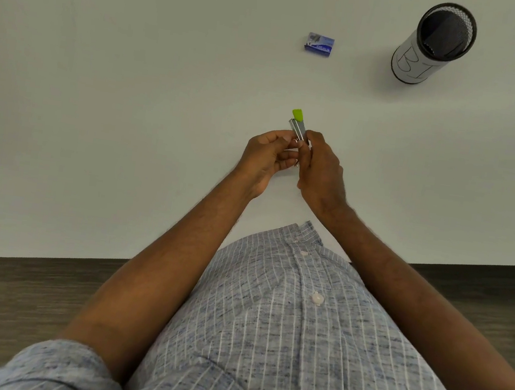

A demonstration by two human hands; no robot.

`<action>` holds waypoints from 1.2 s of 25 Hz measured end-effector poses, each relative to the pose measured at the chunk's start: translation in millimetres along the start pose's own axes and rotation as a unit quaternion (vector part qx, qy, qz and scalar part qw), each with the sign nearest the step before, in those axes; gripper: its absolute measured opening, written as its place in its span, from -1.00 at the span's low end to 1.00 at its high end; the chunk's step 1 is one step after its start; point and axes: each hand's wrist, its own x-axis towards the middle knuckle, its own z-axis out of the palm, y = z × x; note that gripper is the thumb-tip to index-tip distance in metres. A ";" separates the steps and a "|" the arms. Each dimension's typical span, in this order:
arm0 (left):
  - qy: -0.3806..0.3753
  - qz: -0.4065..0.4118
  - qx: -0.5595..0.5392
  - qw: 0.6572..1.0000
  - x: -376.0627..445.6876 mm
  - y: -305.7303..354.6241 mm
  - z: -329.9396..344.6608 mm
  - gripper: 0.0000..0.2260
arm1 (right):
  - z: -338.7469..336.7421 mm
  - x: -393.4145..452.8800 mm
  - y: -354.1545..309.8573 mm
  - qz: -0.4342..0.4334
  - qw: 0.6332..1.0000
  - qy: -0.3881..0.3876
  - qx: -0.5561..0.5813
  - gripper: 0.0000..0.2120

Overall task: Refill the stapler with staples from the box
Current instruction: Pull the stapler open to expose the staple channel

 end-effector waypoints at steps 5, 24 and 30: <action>0.013 -0.001 -0.038 0.999 -0.3 -2.4 -1.8 -0.78 | -2.6 1.8 -3.5 0.023 0.998 -0.031 -0.046 -0.77; 0.008 -0.016 0.014 1.000 -6.0 1.2 1.7 -0.83 | -6.6 3.6 4.2 -0.028 0.991 -0.033 -0.129 -0.81; 0.033 0.031 0.032 0.998 -5.9 4.7 0.7 -0.81 | -4.1 -0.2 -0.2 -0.049 0.991 -0.068 -0.105 -0.81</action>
